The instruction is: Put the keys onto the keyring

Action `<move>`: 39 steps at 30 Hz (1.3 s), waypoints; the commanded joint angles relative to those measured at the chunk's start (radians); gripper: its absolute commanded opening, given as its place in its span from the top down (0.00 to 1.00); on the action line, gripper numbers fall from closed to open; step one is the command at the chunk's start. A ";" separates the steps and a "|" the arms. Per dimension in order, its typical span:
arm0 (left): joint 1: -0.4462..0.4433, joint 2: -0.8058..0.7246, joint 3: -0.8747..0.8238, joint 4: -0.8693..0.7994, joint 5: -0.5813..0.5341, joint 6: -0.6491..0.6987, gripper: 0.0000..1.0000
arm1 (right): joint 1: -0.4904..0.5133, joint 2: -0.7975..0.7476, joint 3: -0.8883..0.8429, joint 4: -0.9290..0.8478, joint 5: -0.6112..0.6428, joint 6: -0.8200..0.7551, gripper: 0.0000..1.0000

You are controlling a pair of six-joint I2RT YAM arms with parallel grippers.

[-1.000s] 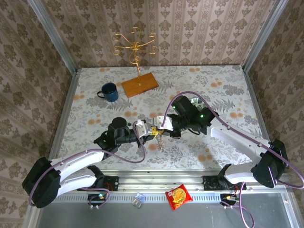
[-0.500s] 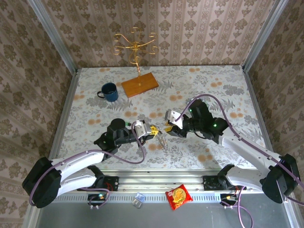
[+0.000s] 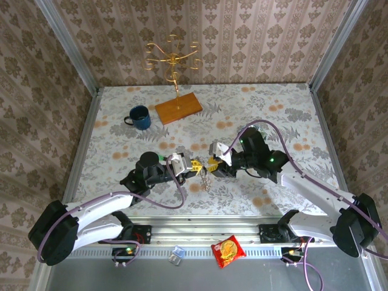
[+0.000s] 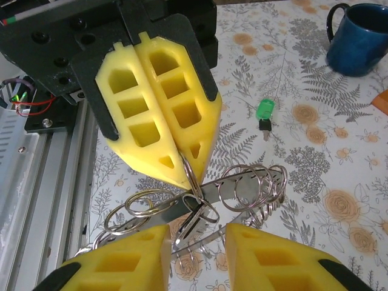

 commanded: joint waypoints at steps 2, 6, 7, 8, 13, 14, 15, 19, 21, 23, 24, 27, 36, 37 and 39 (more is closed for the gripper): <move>0.004 -0.003 0.006 0.061 0.032 -0.025 1.00 | 0.007 0.012 0.042 0.005 -0.033 -0.025 0.69; 0.003 0.001 0.011 0.060 0.040 -0.026 1.00 | 0.008 0.024 0.054 -0.002 -0.030 -0.046 0.69; 0.003 0.002 0.012 0.060 0.041 -0.028 1.00 | 0.008 0.027 0.059 -0.007 -0.029 -0.050 0.70; 0.003 0.002 0.013 0.060 0.044 -0.027 1.00 | 0.008 0.029 0.062 -0.011 -0.029 -0.057 0.70; 0.004 0.003 0.016 0.058 0.046 -0.028 1.00 | 0.008 0.051 0.084 -0.051 -0.034 -0.092 0.79; 0.004 0.003 0.017 0.057 0.046 -0.027 1.00 | 0.008 0.054 0.087 -0.064 -0.033 -0.101 0.81; 0.004 0.003 0.019 0.057 0.046 -0.028 1.00 | 0.008 0.055 0.089 -0.074 -0.033 -0.107 0.83; 0.004 0.002 0.020 0.055 0.048 -0.026 1.00 | 0.008 0.055 0.095 -0.117 -0.017 -0.139 0.91; 0.003 0.002 0.022 0.055 0.050 -0.026 1.00 | 0.008 0.057 0.098 -0.133 -0.011 -0.147 0.94; 0.003 0.003 0.023 0.055 0.054 -0.027 1.00 | 0.008 0.056 0.099 -0.140 -0.006 -0.148 0.98; 0.003 0.003 0.023 0.056 0.056 -0.028 1.00 | 0.008 0.056 0.097 -0.141 -0.005 -0.148 0.99; 0.003 0.005 0.022 0.065 0.058 -0.033 1.00 | 0.008 0.063 0.099 -0.140 -0.002 -0.143 1.00; 0.004 0.028 0.016 0.121 0.065 -0.063 1.00 | 0.025 0.109 0.096 -0.074 -0.034 -0.094 1.00; 0.004 0.028 0.016 0.120 0.064 -0.064 1.00 | 0.025 0.105 0.095 -0.068 -0.037 -0.091 1.00; 0.004 0.022 0.011 0.118 0.061 -0.064 1.00 | 0.021 0.086 0.082 -0.054 -0.033 -0.088 1.00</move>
